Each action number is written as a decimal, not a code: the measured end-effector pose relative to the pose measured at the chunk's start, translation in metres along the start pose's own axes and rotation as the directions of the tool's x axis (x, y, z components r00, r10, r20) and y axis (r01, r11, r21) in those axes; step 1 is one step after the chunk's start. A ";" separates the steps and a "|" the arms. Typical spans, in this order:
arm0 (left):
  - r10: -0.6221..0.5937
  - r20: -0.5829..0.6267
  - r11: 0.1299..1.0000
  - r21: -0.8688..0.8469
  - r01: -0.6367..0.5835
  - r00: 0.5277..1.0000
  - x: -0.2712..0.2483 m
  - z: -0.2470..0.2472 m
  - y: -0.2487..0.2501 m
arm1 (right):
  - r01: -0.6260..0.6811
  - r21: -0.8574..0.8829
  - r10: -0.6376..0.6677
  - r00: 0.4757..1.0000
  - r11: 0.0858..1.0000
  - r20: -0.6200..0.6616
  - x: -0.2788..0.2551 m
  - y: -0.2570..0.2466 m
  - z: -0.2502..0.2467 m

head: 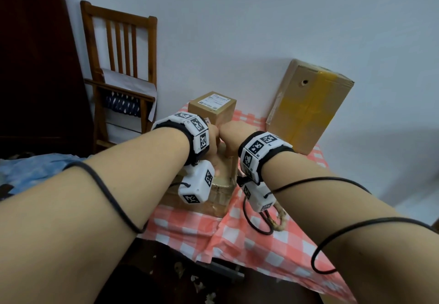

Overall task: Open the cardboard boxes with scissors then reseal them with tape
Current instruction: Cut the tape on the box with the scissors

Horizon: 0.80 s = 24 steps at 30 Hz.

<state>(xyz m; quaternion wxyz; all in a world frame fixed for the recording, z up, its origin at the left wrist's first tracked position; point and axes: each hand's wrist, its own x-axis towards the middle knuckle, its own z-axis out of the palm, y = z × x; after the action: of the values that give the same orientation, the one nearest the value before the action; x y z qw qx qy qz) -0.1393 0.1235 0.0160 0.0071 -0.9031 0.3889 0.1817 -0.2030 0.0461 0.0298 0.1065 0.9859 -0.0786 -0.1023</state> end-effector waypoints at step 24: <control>0.020 0.019 0.998 -0.055 -0.019 1.000 -0.008 -0.002 0.000 | -0.132 0.518 0.186 0.981 0.845 -0.053 -0.001 0.038 0.023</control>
<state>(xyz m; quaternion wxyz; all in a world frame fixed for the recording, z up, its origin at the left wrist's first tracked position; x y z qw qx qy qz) -0.1435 0.1290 0.0205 -0.0156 -0.8974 0.3924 0.2011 -0.2141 0.0051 0.0165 -0.1473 0.9726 -0.1787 -0.0184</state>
